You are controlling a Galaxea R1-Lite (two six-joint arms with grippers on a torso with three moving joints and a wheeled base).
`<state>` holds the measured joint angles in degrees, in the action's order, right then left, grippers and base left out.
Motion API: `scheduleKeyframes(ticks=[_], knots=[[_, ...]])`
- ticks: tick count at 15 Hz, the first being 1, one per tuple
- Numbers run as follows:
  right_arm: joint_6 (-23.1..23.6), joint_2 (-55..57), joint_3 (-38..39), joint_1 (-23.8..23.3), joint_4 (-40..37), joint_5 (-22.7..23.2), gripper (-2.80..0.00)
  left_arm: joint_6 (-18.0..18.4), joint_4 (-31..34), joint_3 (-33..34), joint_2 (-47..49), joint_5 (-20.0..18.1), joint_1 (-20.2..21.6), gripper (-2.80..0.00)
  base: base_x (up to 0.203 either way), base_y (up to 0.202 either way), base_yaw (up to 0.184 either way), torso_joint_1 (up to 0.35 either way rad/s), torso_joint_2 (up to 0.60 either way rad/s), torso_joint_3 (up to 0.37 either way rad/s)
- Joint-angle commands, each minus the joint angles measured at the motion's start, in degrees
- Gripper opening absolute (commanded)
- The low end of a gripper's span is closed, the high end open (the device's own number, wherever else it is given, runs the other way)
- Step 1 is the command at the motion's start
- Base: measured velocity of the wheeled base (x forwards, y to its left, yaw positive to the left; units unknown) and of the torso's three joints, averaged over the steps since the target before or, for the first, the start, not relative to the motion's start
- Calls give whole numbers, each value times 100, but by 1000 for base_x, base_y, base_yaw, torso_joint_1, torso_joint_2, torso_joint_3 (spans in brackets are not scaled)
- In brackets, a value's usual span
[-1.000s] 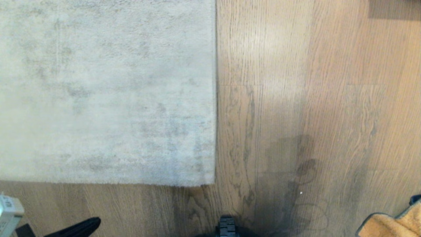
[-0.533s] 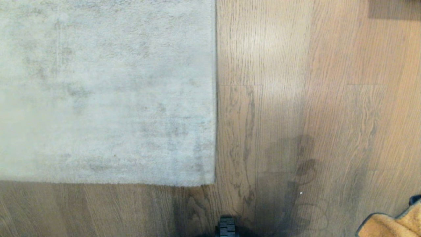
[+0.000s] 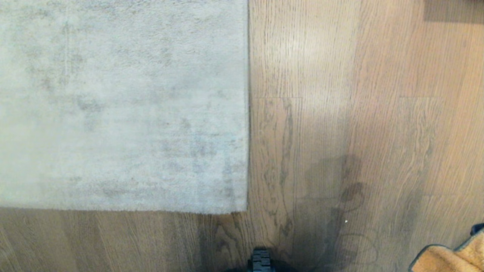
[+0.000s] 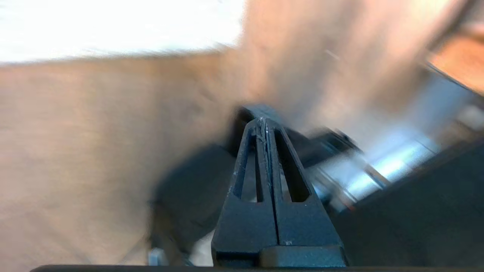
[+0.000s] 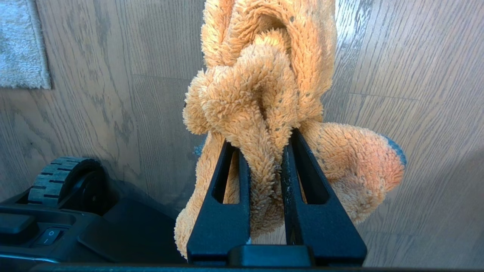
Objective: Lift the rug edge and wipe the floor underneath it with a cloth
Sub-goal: Put down the rag
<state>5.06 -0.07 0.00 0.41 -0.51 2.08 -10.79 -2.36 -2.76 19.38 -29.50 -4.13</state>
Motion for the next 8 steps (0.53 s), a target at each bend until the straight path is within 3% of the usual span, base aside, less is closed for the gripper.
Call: scheduleKeyframes(ticks=[1,5,6,8], knots=[[4,7,0,2,-2,2,-280,-24,-14,5,-310,602,2,-280,0,0,0,0,0,0],[4,7,0,2,-2,2,-280,-70,-441,222,-320,2181,9,-280,0,0,0,0,0,0],[4,7,0,2,-2,2,-280,-103,-465,266,-369,2438,49,-280,0,0,0,0,0,0],[4,7,0,2,-2,2,-280,-111,-198,274,-704,2592,360,-280,0,0,0,0,0,0]])
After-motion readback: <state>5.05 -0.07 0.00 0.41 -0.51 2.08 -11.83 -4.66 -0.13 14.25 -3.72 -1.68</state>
